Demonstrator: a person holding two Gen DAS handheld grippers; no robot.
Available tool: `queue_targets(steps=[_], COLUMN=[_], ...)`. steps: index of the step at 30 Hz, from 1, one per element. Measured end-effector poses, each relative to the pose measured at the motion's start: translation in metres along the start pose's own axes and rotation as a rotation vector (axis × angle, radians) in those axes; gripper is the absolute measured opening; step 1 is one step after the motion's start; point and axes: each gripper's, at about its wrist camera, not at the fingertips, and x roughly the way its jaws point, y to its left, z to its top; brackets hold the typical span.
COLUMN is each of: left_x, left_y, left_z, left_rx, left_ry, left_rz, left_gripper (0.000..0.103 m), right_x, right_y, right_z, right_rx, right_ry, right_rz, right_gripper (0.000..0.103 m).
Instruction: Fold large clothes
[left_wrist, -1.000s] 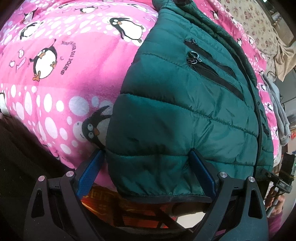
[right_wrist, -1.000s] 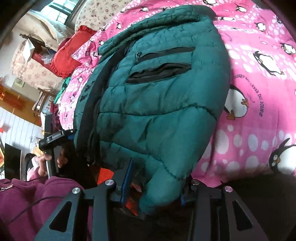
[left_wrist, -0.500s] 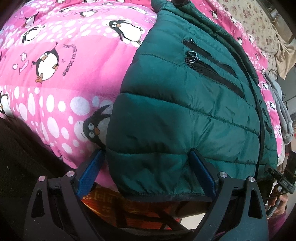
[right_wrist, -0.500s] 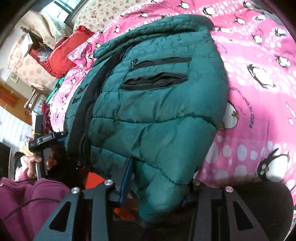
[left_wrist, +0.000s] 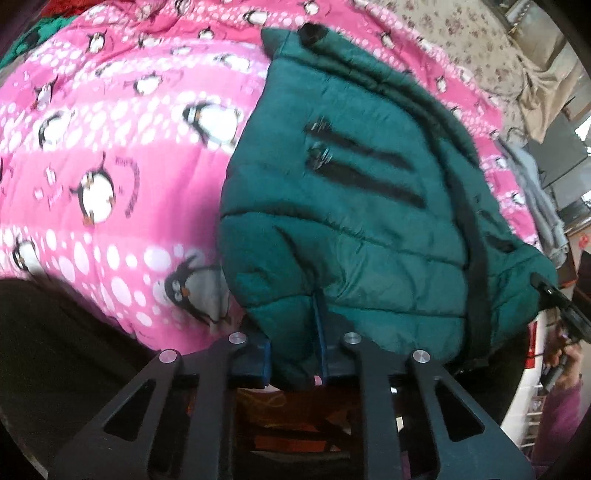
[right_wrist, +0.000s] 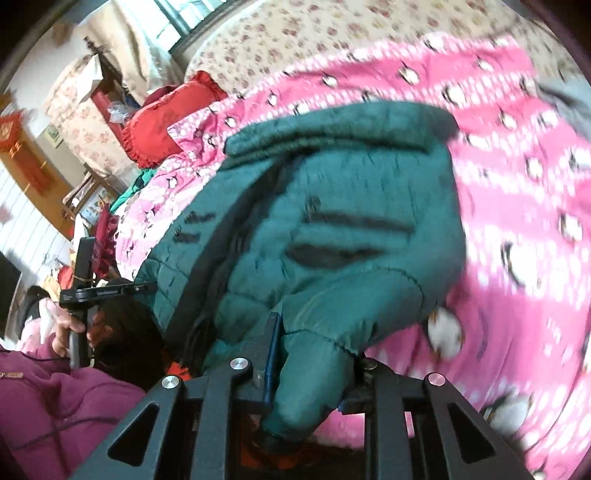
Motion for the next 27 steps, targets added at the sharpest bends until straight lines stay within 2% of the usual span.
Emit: queue_targets(steps=[3,7,11,13,17,21,27], left_x=[-0.018,-0.040,-0.038,-0.036,-0.033,-0.036,-0.020], left_y=[-0.005,-0.004,-0.007,-0.008,0.000,-0.003,-0.016], left_z=[0.013,0.037,0.060,0.071,0.095,0.131,0.207], left_rx=[0.011,-0.012,-0.021,-0.017,-0.086,-0.121,-0.155], left_ry=[-0.040,-0.123,-0.145,-0.160,-0.174,-0.227,-0.280], left_rz=[-0.018,-0.056,-0.063,-0.060,-0.095,-0.115,-0.087], left_gripper=[0.016,0.016,0.016,0.016,0.016,0.016,0.016], right_x=[-0.001,-0.008,-0.014,-0.013,-0.006,0.000,0.021], right_y=[0.006,0.003,-0.007,-0.009,-0.013,-0.021,-0.045], right_z=[0.023,0.047,0.072,0.081,0.108,0.133,0.182], right_rx=[-0.037,-0.020,0.031,0.040,0.040,0.038,0.102], right_ry=[-0.023,-0.086,-0.165,-0.175,-0.179,-0.197,-0.236], right_rz=[-0.008,0.011,0.008,-0.011,-0.057,-0.083,-0.128], right_gripper=[0.022,0.022,0.022,0.022,0.022,0.022,0.022])
